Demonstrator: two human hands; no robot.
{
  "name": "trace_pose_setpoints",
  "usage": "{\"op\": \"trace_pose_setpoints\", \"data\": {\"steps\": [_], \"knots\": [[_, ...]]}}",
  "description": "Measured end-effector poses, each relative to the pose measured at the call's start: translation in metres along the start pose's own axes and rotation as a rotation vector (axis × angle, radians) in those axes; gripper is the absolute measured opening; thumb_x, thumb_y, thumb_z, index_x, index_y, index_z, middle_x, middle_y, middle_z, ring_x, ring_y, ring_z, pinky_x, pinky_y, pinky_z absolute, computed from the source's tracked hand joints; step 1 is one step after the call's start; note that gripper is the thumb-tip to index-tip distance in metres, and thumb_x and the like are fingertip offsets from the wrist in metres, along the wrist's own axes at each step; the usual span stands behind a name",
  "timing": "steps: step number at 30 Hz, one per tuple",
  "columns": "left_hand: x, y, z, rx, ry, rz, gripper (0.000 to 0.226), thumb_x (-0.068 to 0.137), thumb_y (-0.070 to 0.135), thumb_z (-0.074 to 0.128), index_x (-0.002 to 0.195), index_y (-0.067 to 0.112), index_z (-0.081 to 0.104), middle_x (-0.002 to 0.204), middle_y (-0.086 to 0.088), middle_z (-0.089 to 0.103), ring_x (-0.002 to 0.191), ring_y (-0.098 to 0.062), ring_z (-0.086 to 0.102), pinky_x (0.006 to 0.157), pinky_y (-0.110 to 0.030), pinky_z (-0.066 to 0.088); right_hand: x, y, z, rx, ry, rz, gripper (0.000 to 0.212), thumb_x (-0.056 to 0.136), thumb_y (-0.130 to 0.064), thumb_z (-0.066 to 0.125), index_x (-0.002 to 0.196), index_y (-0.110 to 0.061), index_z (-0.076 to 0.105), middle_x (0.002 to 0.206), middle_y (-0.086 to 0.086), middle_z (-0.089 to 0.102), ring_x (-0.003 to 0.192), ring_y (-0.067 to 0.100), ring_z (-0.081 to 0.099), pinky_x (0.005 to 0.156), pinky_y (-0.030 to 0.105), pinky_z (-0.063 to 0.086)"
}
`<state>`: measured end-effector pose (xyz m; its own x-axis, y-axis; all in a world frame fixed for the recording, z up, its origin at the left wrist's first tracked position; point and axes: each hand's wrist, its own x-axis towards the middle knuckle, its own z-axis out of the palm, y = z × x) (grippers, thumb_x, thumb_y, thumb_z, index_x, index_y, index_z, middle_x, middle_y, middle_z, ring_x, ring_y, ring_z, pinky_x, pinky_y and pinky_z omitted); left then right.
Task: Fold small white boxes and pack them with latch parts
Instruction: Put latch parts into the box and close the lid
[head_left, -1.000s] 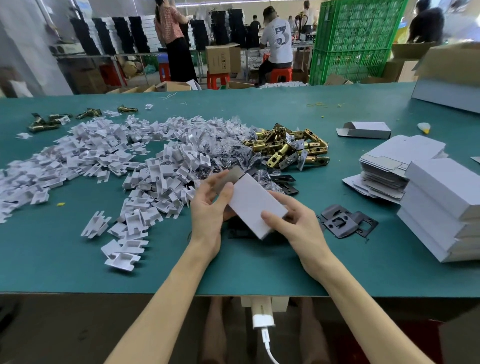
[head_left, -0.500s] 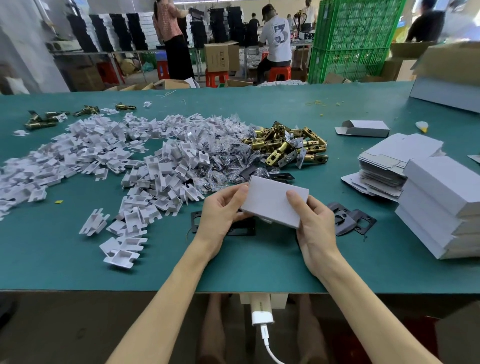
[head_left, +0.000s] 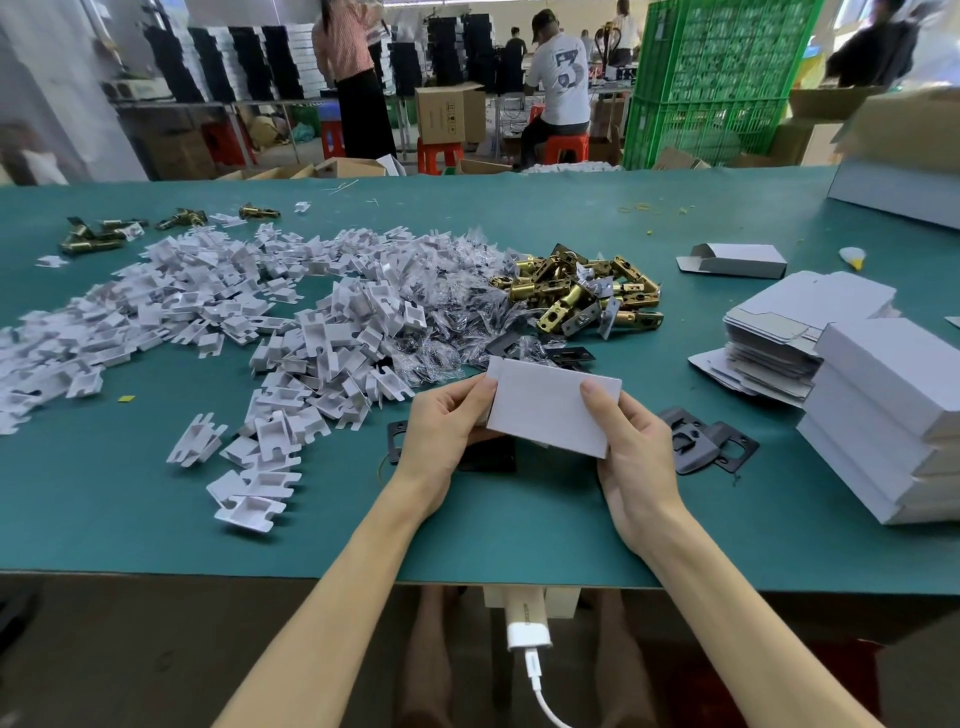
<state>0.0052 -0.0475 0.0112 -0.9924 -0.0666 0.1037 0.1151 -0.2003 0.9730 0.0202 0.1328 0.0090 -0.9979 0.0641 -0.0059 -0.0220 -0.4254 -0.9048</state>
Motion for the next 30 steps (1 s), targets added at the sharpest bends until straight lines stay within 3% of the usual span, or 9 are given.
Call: {"op": "trace_pose_setpoints", "data": {"steps": [6,9,12,18,21,30], "knots": [[0.0000,-0.0009,0.0001,0.035,0.007,0.023,0.017,0.103,0.021,0.064,0.104,0.023,0.081,0.102,-0.006,0.080,0.090,-0.014,0.073,0.081,-0.029,0.062,0.0001,-0.0005,0.0000,-0.014,0.011,-0.007,0.022,0.090,-0.038,0.073,0.101,-0.022,0.081,0.104,0.007,0.076,0.091,0.017,0.068,0.082,0.034,0.058],[-0.0006,-0.0015,0.0009,0.063,-0.009,0.041,0.021,0.105,0.023,0.061,0.105,0.026,0.081,0.106,-0.007,0.080,0.094,-0.016,0.073,0.089,-0.036,0.062,0.0004,0.0000,-0.0001,-0.016,0.021,-0.006,0.020,0.091,-0.037,0.072,0.099,-0.022,0.081,0.101,0.006,0.077,0.088,0.015,0.069,0.076,0.028,0.059],[0.0005,-0.0012,0.0014,0.091,-0.020,0.047,0.022,0.106,0.023,0.058,0.119,0.025,0.076,0.114,-0.004,0.078,0.103,-0.018,0.070,0.097,-0.042,0.058,0.0012,0.0009,0.0001,-0.020,0.024,-0.007,0.021,0.093,-0.036,0.071,0.099,-0.019,0.081,0.099,0.006,0.076,0.087,0.015,0.069,0.075,0.030,0.059],[0.0017,-0.0004,0.0004,0.047,-0.050,0.021,0.028,0.106,0.020,0.057,0.130,0.017,0.071,0.118,-0.005,0.076,0.106,-0.017,0.070,0.090,-0.033,0.061,0.0016,0.0019,0.0008,-0.042,0.024,-0.006,0.023,0.092,-0.040,0.071,0.099,-0.021,0.081,0.100,0.007,0.075,0.091,0.019,0.066,0.086,0.043,0.052],[0.0023,0.0005,-0.0014,0.040,-0.053,0.002,0.032,0.107,0.021,0.056,0.135,0.011,0.067,0.121,-0.009,0.076,0.108,-0.020,0.071,0.090,-0.034,0.061,0.0011,0.0013,0.0012,-0.044,0.008,-0.010,0.029,0.088,-0.045,0.072,0.101,-0.021,0.081,0.101,0.006,0.075,0.092,0.018,0.066,0.087,0.041,0.051],[0.0006,0.0023,0.0016,0.041,-0.055,0.020,0.027,0.107,0.014,0.055,0.129,0.018,0.069,0.120,-0.006,0.077,0.107,-0.019,0.072,0.084,-0.028,0.061,0.0017,0.0009,-0.0005,-0.014,0.004,-0.011,0.027,0.091,-0.042,0.070,0.098,-0.019,0.081,0.099,0.005,0.076,0.088,0.014,0.069,0.077,0.028,0.057]]}}
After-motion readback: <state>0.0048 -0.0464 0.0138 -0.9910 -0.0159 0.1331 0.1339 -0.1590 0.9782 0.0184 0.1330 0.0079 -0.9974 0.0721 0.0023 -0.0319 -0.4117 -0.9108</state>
